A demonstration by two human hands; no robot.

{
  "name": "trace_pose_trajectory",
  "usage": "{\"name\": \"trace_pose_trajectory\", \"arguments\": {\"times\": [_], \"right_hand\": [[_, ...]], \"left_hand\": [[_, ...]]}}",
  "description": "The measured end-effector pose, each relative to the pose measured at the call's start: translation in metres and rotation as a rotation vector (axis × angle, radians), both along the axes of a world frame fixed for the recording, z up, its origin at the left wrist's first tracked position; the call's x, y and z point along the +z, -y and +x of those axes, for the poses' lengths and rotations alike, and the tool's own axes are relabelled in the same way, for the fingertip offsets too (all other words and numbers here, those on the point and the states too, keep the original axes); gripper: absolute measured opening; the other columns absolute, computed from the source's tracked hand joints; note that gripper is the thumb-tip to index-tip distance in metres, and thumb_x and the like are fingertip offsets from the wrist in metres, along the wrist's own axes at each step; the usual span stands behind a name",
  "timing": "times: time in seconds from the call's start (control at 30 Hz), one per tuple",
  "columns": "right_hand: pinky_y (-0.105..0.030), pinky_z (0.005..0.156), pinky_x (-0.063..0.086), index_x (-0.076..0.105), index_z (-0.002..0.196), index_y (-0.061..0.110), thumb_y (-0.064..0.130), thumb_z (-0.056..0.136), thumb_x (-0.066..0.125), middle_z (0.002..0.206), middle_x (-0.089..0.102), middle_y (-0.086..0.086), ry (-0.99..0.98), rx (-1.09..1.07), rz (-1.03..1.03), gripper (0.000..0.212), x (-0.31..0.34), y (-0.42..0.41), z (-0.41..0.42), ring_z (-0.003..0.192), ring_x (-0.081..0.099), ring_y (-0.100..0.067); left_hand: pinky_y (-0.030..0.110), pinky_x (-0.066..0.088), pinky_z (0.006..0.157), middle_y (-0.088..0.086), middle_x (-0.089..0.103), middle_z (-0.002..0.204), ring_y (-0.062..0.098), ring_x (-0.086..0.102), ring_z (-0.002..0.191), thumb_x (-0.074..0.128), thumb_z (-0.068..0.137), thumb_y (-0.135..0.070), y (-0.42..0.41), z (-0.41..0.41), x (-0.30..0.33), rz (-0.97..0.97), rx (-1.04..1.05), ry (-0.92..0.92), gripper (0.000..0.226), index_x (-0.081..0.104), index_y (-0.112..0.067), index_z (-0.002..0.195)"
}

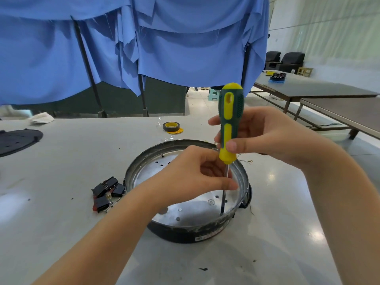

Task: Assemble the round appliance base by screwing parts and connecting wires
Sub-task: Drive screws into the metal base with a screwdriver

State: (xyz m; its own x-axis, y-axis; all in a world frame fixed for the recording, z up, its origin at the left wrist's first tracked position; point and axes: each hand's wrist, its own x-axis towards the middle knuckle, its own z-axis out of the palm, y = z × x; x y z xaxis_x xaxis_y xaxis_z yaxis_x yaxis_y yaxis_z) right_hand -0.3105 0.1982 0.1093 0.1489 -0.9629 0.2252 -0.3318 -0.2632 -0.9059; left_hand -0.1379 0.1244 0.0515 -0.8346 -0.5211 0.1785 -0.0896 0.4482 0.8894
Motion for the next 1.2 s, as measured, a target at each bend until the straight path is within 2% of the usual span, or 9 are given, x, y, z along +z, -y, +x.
{"name": "trace_pose_trajectory", "arguments": {"times": [0.13,0.27,0.43,0.5,0.7,0.9,0.97,1.1,1.2], "right_hand": [[-0.023,0.078,0.055,0.057,0.123,0.013,0.008,0.075,0.065,0.101,0.074,-0.006,0.014,0.044,0.022,0.048,0.000,-0.002,0.001,0.095,0.071,-0.020],[-0.022,0.078,0.054,0.054,0.126,0.017,0.009,0.077,0.067,0.105,0.073,-0.005,0.004,0.059,0.050,0.051,-0.001,0.000,0.004,0.098,0.070,-0.020],[-0.024,0.083,0.055,0.067,0.110,0.026,0.024,0.071,0.075,0.100,0.073,0.000,-0.100,-0.035,-0.018,0.040,-0.002,0.002,0.005,0.094,0.068,-0.020],[-0.025,0.084,0.055,0.067,0.110,0.023,0.020,0.071,0.071,0.107,0.071,-0.010,-0.074,-0.021,-0.028,0.040,-0.003,0.001,0.004,0.098,0.068,-0.024],[-0.029,0.085,0.054,0.057,0.123,0.010,0.002,0.082,0.059,0.107,0.071,-0.010,0.011,0.094,0.013,0.042,-0.005,0.002,0.002,0.103,0.068,-0.025],[-0.021,0.075,0.053,0.074,0.090,0.031,0.034,0.057,0.079,0.091,0.073,0.008,-0.029,-0.014,-0.043,0.033,-0.003,0.004,0.000,0.087,0.069,-0.009],[-0.020,0.075,0.053,0.072,0.097,0.026,0.026,0.065,0.077,0.090,0.074,0.003,-0.005,0.007,-0.046,0.032,-0.003,0.003,-0.003,0.088,0.070,-0.012],[-0.026,0.083,0.054,0.055,0.125,0.015,0.012,0.079,0.064,0.109,0.072,-0.007,0.039,0.126,0.004,0.047,-0.001,-0.002,-0.009,0.103,0.068,-0.024],[-0.029,0.085,0.054,0.052,0.130,0.016,0.009,0.079,0.065,0.117,0.069,-0.010,0.084,0.159,0.053,0.053,0.000,-0.001,-0.011,0.107,0.066,-0.026]], "left_hand": [[0.024,0.056,0.084,0.005,0.076,0.095,0.014,0.073,0.091,0.069,0.084,0.000,0.001,0.003,0.003,0.077,-0.106,0.059,0.021,0.071,-0.010,0.102],[0.017,0.055,0.074,0.007,0.076,0.085,0.017,0.073,0.082,0.073,0.080,0.001,-0.001,0.002,0.003,0.044,-0.029,0.047,0.012,0.072,-0.007,0.090],[0.019,0.056,0.075,0.006,0.076,0.082,0.017,0.073,0.079,0.078,0.077,-0.004,0.000,0.003,0.004,-0.005,-0.017,0.054,0.013,0.073,-0.009,0.088],[0.020,0.057,0.075,0.006,0.075,0.082,0.017,0.073,0.078,0.078,0.077,-0.005,0.000,0.003,0.005,-0.018,-0.027,0.064,0.012,0.073,-0.009,0.087],[0.019,0.056,0.068,0.006,0.073,0.077,0.021,0.070,0.074,0.079,0.077,-0.011,-0.001,0.003,0.004,-0.050,0.004,0.071,0.009,0.071,-0.013,0.078],[0.021,0.056,0.065,0.007,0.071,0.071,0.014,0.066,0.064,0.084,0.072,-0.016,-0.003,-0.001,0.000,-0.071,0.031,0.054,0.017,0.069,-0.009,0.076],[0.028,0.057,0.069,0.007,0.071,0.073,0.018,0.067,0.067,0.084,0.072,-0.018,-0.003,-0.002,-0.001,-0.055,0.031,0.055,0.020,0.068,-0.009,0.077],[0.017,0.054,0.075,-0.004,0.076,0.085,0.006,0.071,0.081,0.075,0.082,-0.013,-0.002,0.000,-0.002,0.013,-0.097,0.120,0.008,0.072,-0.017,0.089],[0.016,0.053,0.077,-0.004,0.076,0.087,0.009,0.072,0.085,0.072,0.084,-0.008,-0.003,0.000,-0.004,0.046,-0.112,0.128,0.013,0.072,-0.020,0.090]]}}
